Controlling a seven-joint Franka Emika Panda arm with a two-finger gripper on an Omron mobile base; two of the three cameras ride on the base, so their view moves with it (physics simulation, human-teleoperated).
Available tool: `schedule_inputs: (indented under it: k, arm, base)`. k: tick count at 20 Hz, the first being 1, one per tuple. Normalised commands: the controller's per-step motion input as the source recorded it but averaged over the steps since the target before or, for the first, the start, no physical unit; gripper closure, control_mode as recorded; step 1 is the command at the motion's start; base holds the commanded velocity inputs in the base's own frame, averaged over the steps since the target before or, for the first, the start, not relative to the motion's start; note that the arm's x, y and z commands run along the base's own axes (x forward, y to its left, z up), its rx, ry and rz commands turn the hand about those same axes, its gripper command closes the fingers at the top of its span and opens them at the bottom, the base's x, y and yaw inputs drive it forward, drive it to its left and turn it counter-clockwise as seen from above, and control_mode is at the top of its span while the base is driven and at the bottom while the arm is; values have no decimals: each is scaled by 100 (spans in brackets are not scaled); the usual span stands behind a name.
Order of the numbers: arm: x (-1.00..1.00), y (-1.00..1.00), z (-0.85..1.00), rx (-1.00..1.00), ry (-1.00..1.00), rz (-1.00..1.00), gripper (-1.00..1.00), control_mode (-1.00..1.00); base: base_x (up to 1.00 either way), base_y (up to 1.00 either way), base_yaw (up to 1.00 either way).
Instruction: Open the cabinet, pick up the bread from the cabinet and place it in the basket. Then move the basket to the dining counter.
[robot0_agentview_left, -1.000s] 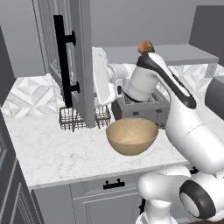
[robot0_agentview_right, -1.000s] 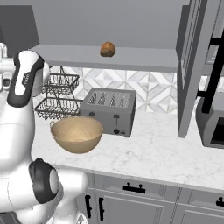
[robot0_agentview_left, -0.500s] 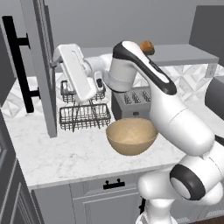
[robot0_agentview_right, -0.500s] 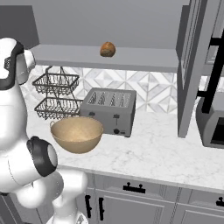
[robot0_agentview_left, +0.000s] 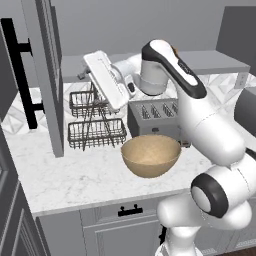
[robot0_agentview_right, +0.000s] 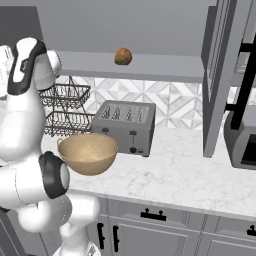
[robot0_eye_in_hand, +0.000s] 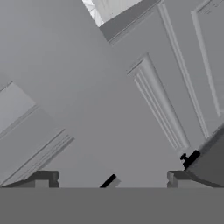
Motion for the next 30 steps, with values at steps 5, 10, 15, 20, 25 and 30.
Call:
schedule_inputs:
  k: [5, 10, 15, 20, 25, 30]
  arm:
    - [30, -100, -76, -7, -13, -3, -100, -100]
    - [10, -99, -89, -35, -40, -1, -100, -100]
    - [15, -95, -80, -57, -45, -6, -100, -100]
    - [3, -73, -57, -72, -53, -10, -100, -100]
    - [-3, -60, -43, -66, -71, -6, -100, -100]
    - [2, -47, 2, -31, -69, -4, -100, -100]
  base:
    - [0, 0, 0]
    - [0, 0, 0]
    - [0, 0, 0]
    - [0, 0, 0]
    - [0, 0, 0]
    - [0, 0, 0]
